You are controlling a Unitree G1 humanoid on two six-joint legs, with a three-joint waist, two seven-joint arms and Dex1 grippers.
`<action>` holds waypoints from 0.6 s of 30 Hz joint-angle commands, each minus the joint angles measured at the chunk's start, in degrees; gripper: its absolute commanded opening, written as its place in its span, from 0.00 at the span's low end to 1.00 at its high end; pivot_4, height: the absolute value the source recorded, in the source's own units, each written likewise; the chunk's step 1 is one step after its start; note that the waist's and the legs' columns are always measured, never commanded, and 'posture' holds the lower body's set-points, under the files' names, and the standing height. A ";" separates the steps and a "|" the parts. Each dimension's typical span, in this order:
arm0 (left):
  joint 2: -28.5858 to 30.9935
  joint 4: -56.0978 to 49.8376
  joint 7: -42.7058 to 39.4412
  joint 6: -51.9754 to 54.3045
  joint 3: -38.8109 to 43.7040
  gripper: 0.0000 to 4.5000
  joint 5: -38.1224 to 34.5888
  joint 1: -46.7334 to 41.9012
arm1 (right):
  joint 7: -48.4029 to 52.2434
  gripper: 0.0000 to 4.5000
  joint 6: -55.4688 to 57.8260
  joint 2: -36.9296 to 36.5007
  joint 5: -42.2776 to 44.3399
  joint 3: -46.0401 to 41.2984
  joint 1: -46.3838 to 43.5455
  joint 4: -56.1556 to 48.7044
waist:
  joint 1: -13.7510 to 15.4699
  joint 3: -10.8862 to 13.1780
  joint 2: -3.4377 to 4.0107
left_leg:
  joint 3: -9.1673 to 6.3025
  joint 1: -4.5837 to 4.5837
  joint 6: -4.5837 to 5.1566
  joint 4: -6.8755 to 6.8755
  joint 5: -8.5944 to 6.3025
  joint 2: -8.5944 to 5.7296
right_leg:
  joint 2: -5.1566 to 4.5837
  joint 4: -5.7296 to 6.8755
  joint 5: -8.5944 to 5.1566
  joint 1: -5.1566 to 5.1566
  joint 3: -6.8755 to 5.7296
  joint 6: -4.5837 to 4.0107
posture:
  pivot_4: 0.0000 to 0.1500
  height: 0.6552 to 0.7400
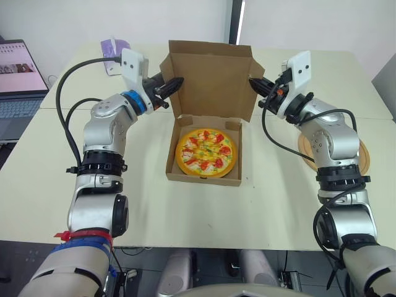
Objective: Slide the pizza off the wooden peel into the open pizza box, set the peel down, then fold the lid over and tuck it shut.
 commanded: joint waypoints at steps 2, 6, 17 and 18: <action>0.36 -0.95 0.30 -1.85 1.13 0.49 0.19 0.20 | -0.11 0.00 0.28 -0.44 0.73 -0.54 -0.17 -3.02 | 0.00 0.00 0.00 | 0.01 0.00 0.00 0.00 0.00 0.00 | 0.00 -0.01 0.00 0.00 0.00 0.00 | 1.00 1.00; 0.40 0.49 0.43 -2.68 1.19 0.49 0.45 -0.54 | -0.04 0.00 0.32 -0.69 0.71 -0.76 -0.64 -2.47 | -0.02 0.00 0.00 | 0.01 0.00 0.00 0.00 0.00 0.00 | 0.00 0.00 0.00 0.00 -0.01 0.00 | 1.00 1.00; 1.50 -3.40 -0.19 -1.33 1.92 0.01 -1.06 1.22 | -0.72 0.00 0.10 -0.63 0.38 -1.11 -0.66 -0.96 | -0.11 0.00 0.00 | 0.01 0.00 0.01 0.00 0.00 0.00 | 0.00 0.00 0.00 0.01 -0.01 0.00 | 1.00 1.00; 1.50 -4.08 -0.13 -1.01 1.95 0.01 -1.20 1.44 | -0.88 0.00 0.20 -0.60 0.39 -1.15 -0.65 -0.98 | -0.11 0.00 0.00 | 0.02 0.00 0.01 0.00 0.00 0.00 | 0.00 -0.01 0.00 0.01 0.00 0.00 | 1.00 1.00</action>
